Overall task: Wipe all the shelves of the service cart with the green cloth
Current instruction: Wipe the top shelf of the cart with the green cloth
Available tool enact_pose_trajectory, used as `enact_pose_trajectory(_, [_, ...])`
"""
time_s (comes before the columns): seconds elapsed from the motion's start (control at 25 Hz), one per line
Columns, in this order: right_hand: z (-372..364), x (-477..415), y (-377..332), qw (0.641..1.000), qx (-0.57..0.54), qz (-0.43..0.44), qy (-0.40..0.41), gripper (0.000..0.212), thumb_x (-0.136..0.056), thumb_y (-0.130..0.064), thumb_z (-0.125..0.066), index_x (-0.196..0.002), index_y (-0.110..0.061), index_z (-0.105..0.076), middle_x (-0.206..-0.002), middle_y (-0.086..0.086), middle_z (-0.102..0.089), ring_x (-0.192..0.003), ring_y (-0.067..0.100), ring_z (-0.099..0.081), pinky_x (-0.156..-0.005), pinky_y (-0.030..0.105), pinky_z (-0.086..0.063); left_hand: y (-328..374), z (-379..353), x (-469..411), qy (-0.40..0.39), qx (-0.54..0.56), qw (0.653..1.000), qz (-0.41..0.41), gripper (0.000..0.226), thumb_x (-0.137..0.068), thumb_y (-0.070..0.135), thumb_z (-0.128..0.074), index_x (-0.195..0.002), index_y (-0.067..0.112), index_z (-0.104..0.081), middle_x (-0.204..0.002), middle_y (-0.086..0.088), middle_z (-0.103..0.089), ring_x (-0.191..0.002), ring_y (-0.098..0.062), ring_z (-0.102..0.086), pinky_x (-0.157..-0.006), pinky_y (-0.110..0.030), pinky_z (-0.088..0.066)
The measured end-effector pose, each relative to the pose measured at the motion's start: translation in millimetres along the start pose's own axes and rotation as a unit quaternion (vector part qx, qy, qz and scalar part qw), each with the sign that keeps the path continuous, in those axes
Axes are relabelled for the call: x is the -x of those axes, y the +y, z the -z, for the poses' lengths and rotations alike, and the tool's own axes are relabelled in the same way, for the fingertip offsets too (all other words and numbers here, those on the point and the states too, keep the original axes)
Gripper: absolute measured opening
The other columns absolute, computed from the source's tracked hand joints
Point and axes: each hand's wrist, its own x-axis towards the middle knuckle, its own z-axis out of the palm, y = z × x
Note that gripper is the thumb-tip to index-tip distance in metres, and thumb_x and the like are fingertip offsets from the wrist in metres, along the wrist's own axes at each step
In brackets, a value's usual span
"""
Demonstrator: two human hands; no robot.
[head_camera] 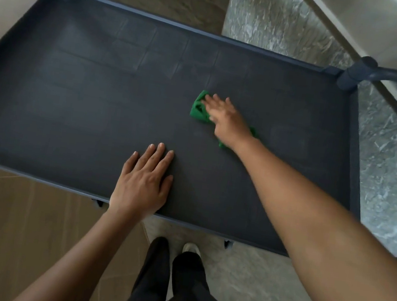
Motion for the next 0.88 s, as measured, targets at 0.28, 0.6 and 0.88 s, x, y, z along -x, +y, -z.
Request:
enact_pose_trajectory(0.28, [5.5, -17.1, 0.8, 0.998, -0.025, -0.057, 0.018, 0.053, -0.096, 0.004, -0.04, -0.146, -0.008, -0.029, -0.155, 0.011, -0.022, -0.145, 0.021, -0.015, -0.115, 0.028, -0.002, 1.3, 0.9, 0.7, -0.005, 0.006, 1.0, -0.004, 0.057, -0.1, 0.046, -0.021, -0.153, 0.029, -0.01, -0.16, 0.006, -0.004, -0.147, -0.011, 0.005, -0.12, -0.036, 0.002])
enact_pose_trajectory(0.6, [-11.6, 111.4, -57.1, 0.997, -0.065, 0.048, -0.02, 0.048, -0.094, 0.003, -0.047, -0.14, -0.006, -0.04, -0.149, 0.012, -0.034, -0.142, 0.023, -0.026, -0.117, 0.025, -0.006, 1.1, 0.1, 0.1, 0.008, 0.026, 1.0, 0.005, 0.051, -0.102, 0.037, -0.021, -0.152, 0.028, -0.019, -0.16, 0.006, -0.012, -0.147, -0.01, -0.001, -0.119, -0.035, -0.002])
enact_pose_trajectory(0.88, [-15.7, 154.6, -61.2, 0.987, -0.046, 0.14, -0.065, 0.051, -0.088, 0.013, -0.047, -0.135, -0.005, -0.048, -0.143, 0.011, -0.044, -0.138, 0.023, -0.034, -0.117, 0.034, -0.018, -1.3, -2.8, 0.6, 0.004, 0.024, 1.0, 0.002, 0.052, -0.101, 0.033, -0.022, -0.153, 0.027, -0.014, -0.16, 0.004, -0.008, -0.147, -0.01, 0.002, -0.119, -0.034, 0.001])
